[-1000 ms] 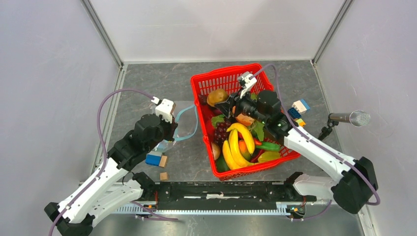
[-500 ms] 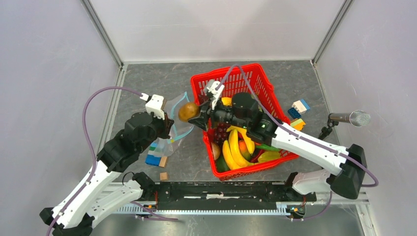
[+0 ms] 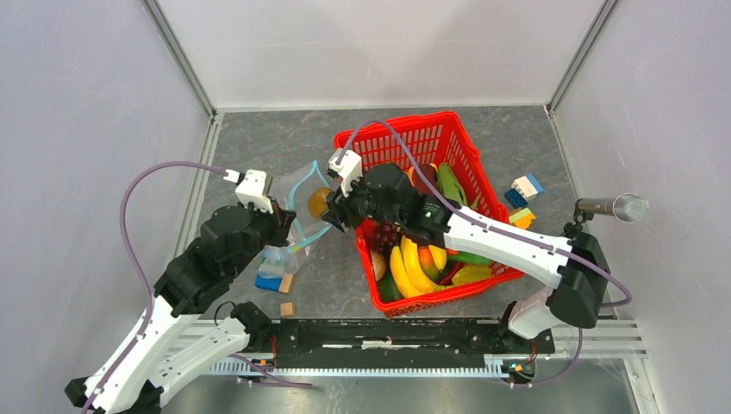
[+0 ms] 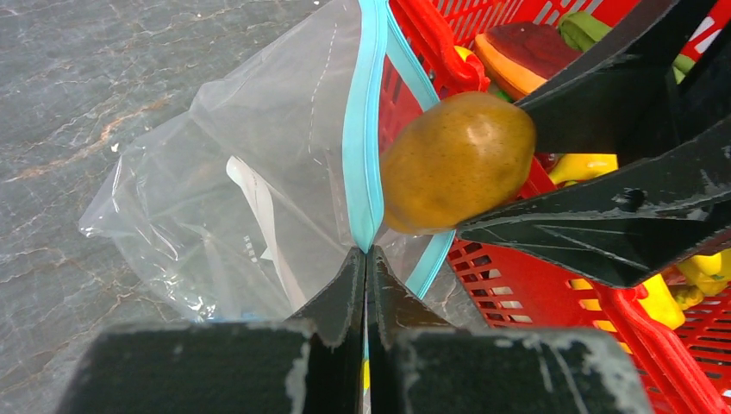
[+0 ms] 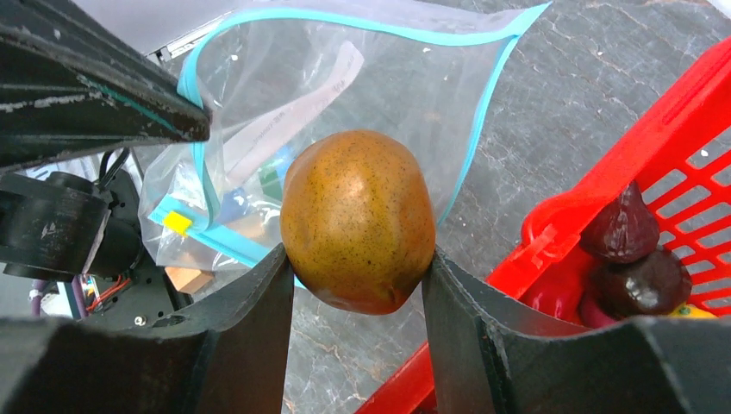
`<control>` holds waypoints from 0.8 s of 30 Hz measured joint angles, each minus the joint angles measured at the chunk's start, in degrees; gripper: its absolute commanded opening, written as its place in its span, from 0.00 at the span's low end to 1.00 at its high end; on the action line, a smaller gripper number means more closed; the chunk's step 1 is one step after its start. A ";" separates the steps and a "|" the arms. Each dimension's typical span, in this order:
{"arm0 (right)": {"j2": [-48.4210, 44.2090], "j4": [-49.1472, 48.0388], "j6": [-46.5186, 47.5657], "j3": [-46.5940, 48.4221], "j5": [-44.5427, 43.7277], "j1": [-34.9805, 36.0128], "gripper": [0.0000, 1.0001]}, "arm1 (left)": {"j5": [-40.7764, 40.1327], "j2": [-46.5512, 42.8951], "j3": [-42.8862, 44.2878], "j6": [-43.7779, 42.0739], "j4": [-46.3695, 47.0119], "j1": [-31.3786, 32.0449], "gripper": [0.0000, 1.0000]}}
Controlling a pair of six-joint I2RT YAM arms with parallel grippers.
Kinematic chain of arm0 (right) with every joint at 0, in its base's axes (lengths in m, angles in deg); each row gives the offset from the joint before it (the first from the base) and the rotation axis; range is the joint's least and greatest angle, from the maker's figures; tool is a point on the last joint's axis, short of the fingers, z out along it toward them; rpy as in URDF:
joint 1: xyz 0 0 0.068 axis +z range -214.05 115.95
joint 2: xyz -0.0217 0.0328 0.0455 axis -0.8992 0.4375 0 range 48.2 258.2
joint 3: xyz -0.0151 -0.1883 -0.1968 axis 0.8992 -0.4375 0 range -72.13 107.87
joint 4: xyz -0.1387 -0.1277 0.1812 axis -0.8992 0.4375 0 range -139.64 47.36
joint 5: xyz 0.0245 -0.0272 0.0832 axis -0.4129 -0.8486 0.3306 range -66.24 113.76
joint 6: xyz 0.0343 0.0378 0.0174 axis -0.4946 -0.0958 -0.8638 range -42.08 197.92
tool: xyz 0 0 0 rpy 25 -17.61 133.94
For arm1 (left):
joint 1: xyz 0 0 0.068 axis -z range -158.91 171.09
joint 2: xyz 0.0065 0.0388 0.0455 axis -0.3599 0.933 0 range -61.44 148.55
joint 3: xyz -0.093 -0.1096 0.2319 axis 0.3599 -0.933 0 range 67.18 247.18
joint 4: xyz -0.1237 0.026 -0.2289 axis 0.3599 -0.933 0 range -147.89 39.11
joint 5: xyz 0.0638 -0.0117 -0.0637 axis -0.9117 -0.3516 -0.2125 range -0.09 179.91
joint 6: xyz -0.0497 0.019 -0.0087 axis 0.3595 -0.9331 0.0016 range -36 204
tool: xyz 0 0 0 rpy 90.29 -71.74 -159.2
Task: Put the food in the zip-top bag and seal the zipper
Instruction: Place the fake fruit in the zipper food storage bag.
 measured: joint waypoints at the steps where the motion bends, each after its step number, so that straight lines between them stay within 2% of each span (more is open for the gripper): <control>1: 0.44 0.11 0.09 0.55 -0.11 0.13 0.51 | 0.17 -0.15 0.00 0.26 0.11 0.00 0.02; 2: 0.83 0.09 0.13 1.07 -0.31 0.28 0.57 | 0.35 -0.22 0.00 0.52 0.28 0.00 0.02; 4: 1.20 -0.07 0.31 1.49 -0.33 0.52 0.61 | 0.66 -0.24 0.00 1.03 0.44 0.00 0.02; 9: 3.54 -0.02 0.55 4.26 0.83 0.61 0.80 | 1.18 -0.46 -0.02 1.33 1.14 0.00 0.02; 12: 4.09 -0.04 0.83 4.92 1.66 0.61 0.84 | 1.27 -1.11 -0.04 1.40 1.73 0.00 0.02; 18: 1.03 -2.32 0.76 2.36 2.10 0.61 0.85 | 0.94 -2.91 -1.14 1.86 3.08 0.00 0.02; 24: -3.54 -2.62 -1.16 0.96 -3.58 0.70 0.77 | -0.57 -3.72 -2.49 2.21 4.04 0.00 0.02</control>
